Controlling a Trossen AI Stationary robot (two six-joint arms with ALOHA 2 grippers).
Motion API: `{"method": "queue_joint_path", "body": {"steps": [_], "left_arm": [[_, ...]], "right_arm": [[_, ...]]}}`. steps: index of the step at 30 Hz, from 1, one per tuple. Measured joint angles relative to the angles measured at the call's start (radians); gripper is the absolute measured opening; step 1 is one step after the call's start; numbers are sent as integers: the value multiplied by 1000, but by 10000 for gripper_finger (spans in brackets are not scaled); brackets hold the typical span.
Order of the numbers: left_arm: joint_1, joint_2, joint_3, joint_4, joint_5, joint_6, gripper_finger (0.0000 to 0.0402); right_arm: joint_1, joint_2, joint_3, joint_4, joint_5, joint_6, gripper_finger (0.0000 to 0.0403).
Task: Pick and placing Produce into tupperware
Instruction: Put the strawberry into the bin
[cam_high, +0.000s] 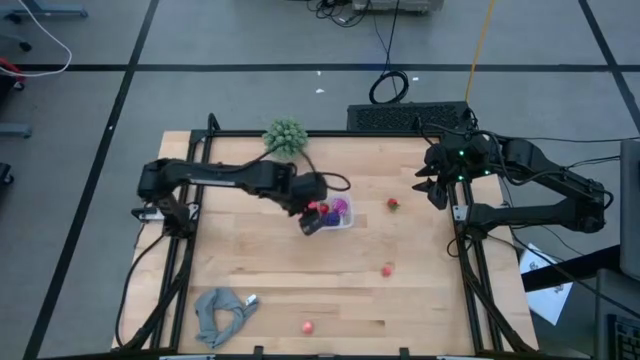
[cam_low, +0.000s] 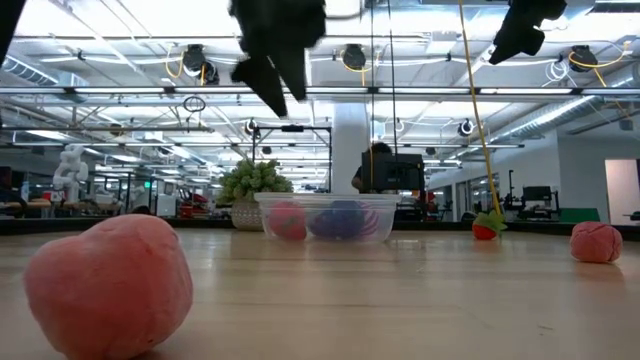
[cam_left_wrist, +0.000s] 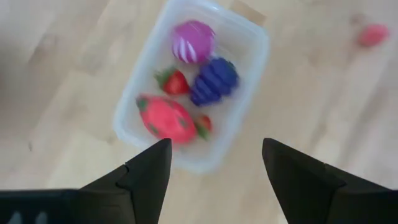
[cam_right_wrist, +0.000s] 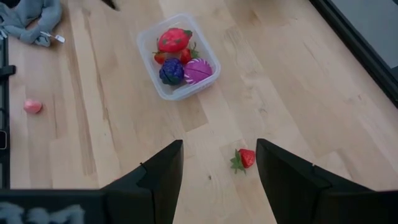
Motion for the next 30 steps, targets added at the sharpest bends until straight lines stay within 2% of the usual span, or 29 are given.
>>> {"method": "queue_joint_path", "body": {"steps": [4,10,14,18,24,30], "left_arm": [[-79,-61,0,-40,-31,-88,258],[-194,-102,2,-160,-209,-175,257],[-214,-115,-1,-378,-325,-238,257],[-179,-139,0,-556,-450,-276,257],[-90,-220,-20,-525,-433,-172,257],[-36,-326,-98,-525,-426,-173,257]], "right_arm": [[0,0,-1,1,-2,-2,193],[44,4,-67,20,-2,-37,193],[79,36,-168,25,-3,-34,193],[81,90,-271,78,-1,-35,193],[63,240,-349,181,1,-25,193],[32,383,-350,292,2,-29,193]]}}
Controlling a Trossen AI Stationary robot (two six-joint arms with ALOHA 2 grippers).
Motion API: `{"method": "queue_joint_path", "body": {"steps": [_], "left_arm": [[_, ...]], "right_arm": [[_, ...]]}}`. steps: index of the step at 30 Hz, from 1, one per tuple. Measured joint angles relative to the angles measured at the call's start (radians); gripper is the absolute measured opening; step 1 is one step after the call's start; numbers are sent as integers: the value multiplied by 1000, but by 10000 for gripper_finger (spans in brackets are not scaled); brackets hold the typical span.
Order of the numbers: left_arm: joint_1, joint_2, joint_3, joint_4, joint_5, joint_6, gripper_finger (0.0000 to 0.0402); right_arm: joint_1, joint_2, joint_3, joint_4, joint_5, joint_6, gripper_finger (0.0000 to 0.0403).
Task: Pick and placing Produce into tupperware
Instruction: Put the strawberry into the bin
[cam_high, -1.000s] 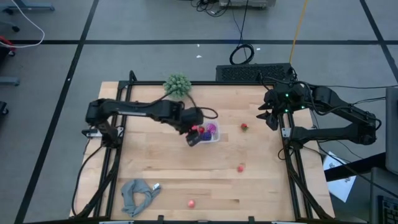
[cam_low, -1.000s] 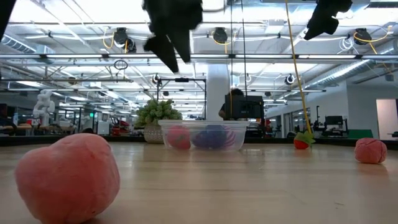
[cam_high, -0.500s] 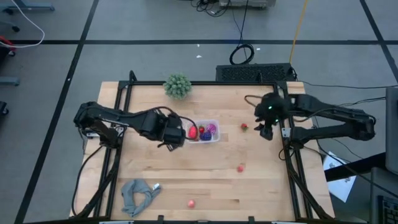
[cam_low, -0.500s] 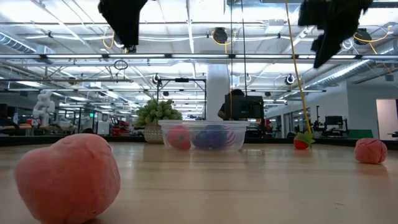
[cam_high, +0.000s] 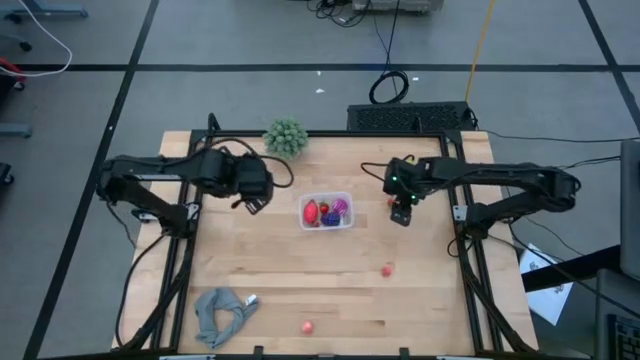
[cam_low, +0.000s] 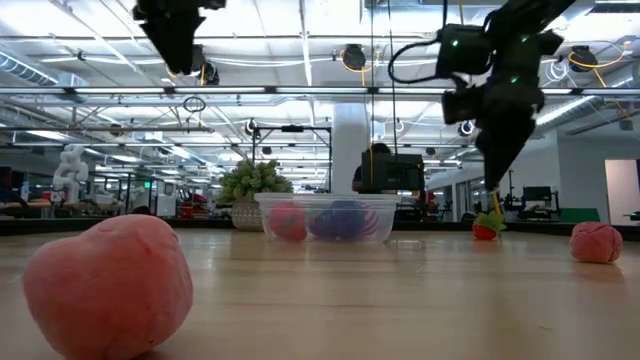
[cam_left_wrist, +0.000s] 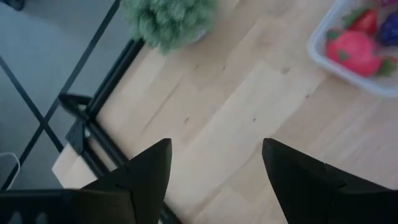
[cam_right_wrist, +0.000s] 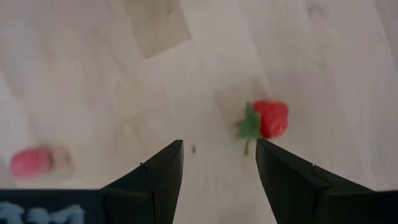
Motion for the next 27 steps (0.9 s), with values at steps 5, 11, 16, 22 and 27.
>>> {"method": "queue_joint_path", "body": {"steps": [5,11,16,22,27], "left_arm": [[14,-98,-123,34,6,-10,258],[20,-181,-246,67,7,-24,257],[20,-212,-307,101,28,-24,257],[20,-213,-311,137,29,8,257],[20,-212,-311,173,29,32,257]], "right_arm": [[-45,81,0,44,4,-5,193],[-126,118,0,67,8,-11,201],[-177,118,1,56,5,4,213],[-205,120,1,64,2,4,226],[-205,120,1,76,0,18,232]]}}
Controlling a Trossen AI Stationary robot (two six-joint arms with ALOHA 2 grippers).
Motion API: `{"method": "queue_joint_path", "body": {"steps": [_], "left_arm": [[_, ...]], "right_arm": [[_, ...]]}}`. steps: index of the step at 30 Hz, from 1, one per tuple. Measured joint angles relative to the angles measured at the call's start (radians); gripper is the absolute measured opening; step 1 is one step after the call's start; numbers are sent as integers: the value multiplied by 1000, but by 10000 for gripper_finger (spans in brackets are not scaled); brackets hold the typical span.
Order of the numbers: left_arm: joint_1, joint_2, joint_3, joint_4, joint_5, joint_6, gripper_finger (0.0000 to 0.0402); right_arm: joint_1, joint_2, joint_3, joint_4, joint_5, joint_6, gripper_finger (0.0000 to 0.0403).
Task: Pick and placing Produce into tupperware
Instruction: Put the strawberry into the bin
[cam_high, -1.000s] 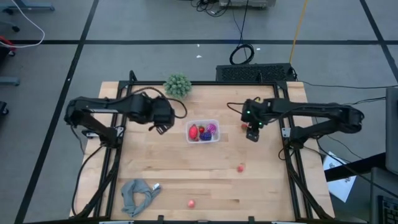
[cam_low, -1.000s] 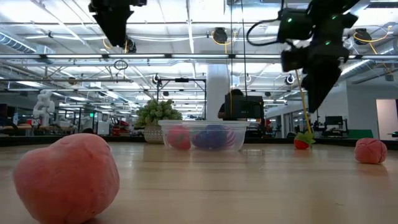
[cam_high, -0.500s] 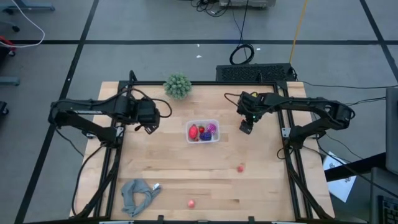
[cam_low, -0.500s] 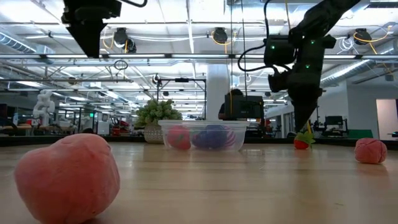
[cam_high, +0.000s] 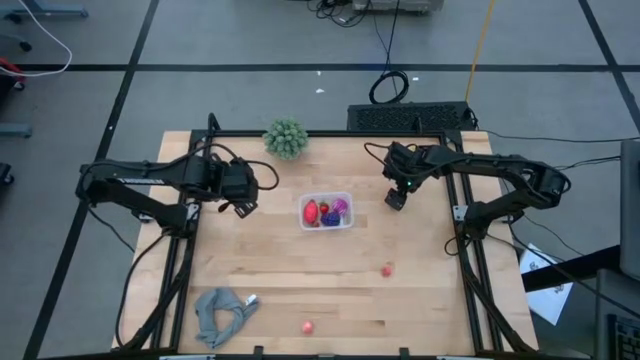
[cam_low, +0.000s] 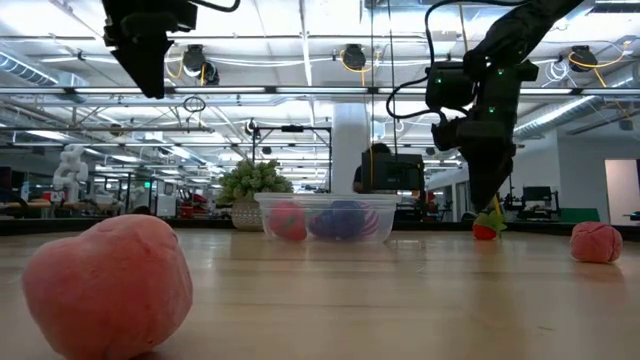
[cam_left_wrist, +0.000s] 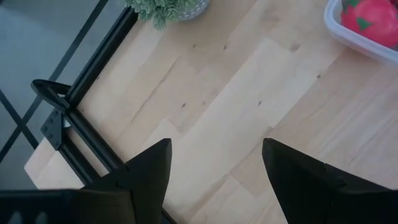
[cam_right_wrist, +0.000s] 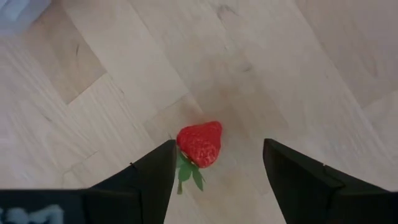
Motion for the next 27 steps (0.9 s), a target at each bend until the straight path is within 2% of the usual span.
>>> {"method": "queue_joint_path", "body": {"steps": [11,18,24,27], "left_arm": [[0,0,0,13,0,15,257],[0,0,0,39,-1,29,257],[0,0,1,40,-1,28,257],[0,0,1,40,-1,21,257]], "right_arm": [[20,1,-46,15,-10,38,240],[29,2,-122,114,-56,61,240],[29,2,-129,174,-61,61,240],[32,4,-129,200,-101,61,240]]}}
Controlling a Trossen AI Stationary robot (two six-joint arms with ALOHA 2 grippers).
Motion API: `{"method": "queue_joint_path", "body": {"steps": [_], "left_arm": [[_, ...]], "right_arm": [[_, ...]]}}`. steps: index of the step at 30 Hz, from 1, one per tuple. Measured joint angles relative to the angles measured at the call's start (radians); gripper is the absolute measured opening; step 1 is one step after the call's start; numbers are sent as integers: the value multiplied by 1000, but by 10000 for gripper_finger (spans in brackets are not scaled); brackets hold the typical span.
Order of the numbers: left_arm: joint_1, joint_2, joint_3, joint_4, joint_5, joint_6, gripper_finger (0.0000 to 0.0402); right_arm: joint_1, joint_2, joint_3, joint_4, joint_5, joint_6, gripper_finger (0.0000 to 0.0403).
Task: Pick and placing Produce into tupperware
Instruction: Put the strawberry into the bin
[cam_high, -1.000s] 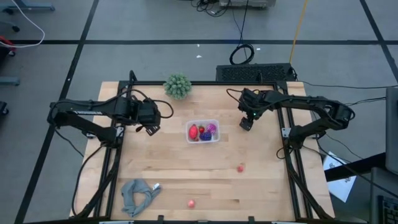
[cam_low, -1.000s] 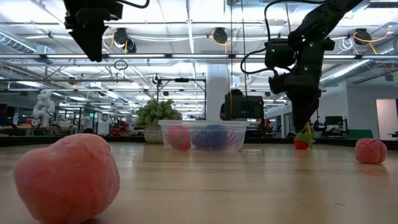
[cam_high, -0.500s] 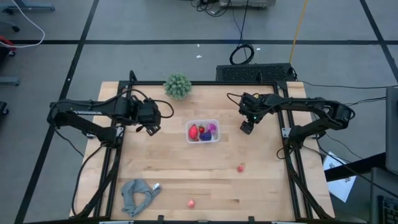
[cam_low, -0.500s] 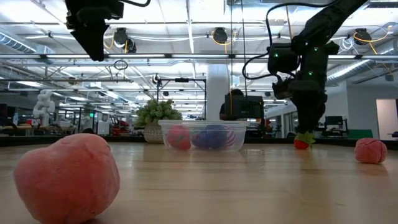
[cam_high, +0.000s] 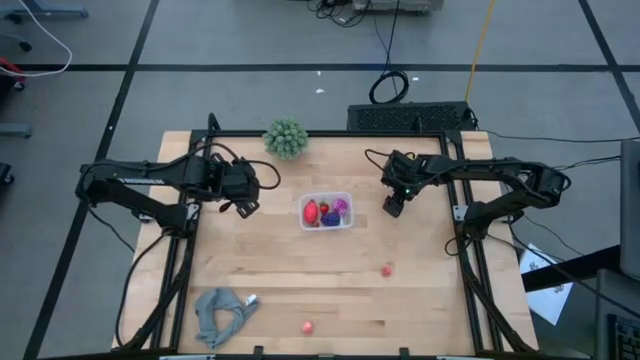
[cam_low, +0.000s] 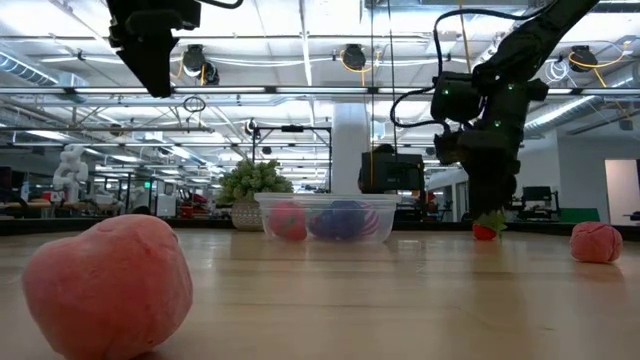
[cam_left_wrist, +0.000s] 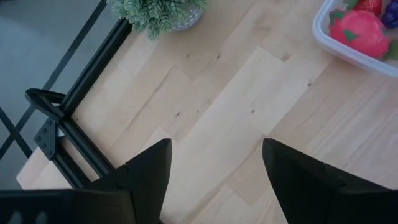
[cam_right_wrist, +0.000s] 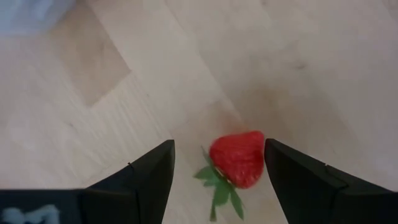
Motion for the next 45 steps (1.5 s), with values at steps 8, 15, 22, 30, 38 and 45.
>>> {"method": "queue_joint_path", "body": {"steps": [8,15,22,30,38,45], "left_arm": [[0,0,0,0,0,0,257],[0,0,0,2,0,2,257],[0,0,0,4,-1,1,257],[0,0,0,4,-2,0,258],[0,0,0,32,-3,15,257],[0,0,0,49,-3,24,257]], "right_arm": [[30,107,4,4,-4,0,240],[34,142,4,-4,-3,-2,238],[34,115,2,8,11,-20,202],[35,89,14,-4,9,-15,148],[68,89,92,-27,-6,-19,136],[137,88,244,-102,-3,-18,139]]}}
